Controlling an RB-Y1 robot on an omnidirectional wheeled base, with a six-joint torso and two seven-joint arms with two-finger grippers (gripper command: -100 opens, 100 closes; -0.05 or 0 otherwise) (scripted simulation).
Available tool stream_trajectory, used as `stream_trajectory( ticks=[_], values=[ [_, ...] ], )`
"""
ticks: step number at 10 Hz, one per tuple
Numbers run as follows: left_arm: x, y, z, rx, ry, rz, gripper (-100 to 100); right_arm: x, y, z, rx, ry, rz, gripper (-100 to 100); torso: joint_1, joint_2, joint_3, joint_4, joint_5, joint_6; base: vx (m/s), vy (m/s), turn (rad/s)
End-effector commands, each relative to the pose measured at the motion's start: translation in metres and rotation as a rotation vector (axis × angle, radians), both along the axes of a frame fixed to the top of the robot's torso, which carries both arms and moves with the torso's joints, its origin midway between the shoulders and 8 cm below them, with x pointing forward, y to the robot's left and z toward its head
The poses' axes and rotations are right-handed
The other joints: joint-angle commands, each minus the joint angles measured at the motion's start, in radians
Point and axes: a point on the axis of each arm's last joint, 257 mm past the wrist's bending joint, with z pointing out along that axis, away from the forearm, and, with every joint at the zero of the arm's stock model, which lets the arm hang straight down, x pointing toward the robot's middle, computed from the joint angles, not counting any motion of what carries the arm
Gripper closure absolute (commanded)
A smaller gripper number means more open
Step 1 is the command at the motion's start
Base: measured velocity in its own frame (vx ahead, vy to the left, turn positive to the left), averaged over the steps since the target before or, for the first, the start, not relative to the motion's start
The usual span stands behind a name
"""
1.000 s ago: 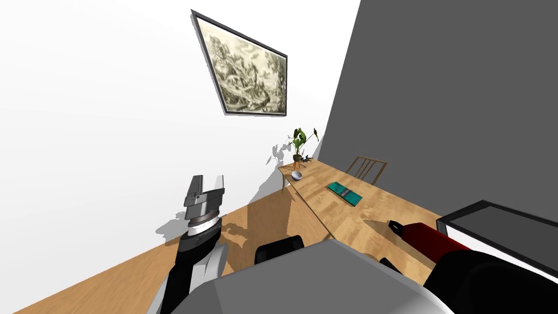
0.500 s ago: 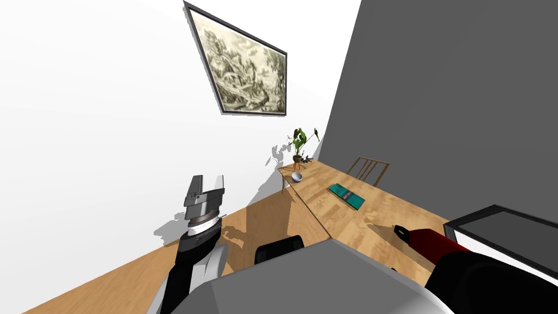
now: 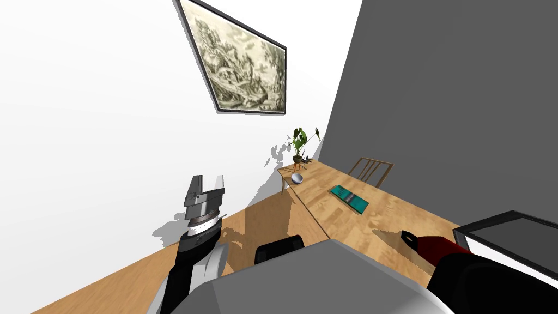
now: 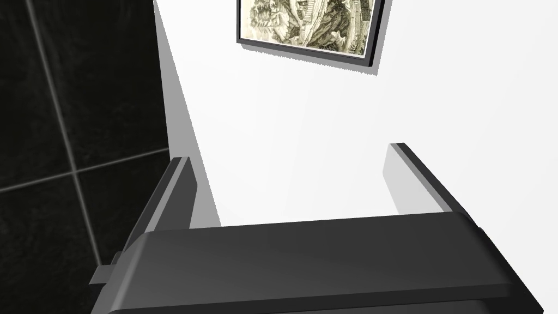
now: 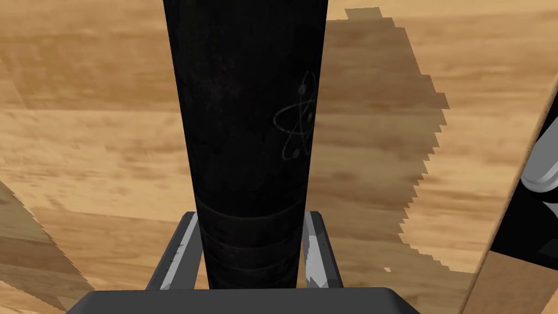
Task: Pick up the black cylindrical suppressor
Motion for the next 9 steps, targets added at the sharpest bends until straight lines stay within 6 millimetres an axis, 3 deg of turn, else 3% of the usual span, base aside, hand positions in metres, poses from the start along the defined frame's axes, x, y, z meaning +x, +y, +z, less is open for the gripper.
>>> stream_trajectory(
  ticks=[1,5,6,8,9],
  values=[
    [0.000,0.000,0.000,0.000,0.000,0.000,0,-0.025,0.001,0.005,-0.018,0.015,-0.021,100,0.000,0.000,0.000,0.000,0.000,0.000,0.072,-0.024,-0.002],
    [0.000,0.000,0.000,0.000,0.000,0.000,0,-0.024,0.002,0.006,-0.019,0.008,0.010,100,0.001,-0.001,0.000,0.000,0.001,0.000,0.038,-0.006,-0.005],
    [0.000,0.000,0.000,0.000,0.000,0.000,0,-0.050,0.003,0.013,-0.039,0.025,-0.023,100,0.001,0.001,0.000,0.000,0.001,0.000,0.076,-0.018,-0.004],
    [0.000,0.000,0.000,0.000,0.000,0.000,0,-0.050,0.004,0.014,-0.041,0.020,-0.002,100,0.001,-0.004,-0.002,-0.001,0.002,0.000,0.076,-0.013,-0.016],
    [0.000,0.000,0.000,0.000,0.000,0.000,0,-0.079,0.004,0.022,-0.064,0.047,-0.032,100,0.001,-0.003,-0.002,-0.001,0.002,-0.001,0.108,-0.026,0.008]
  ],
)
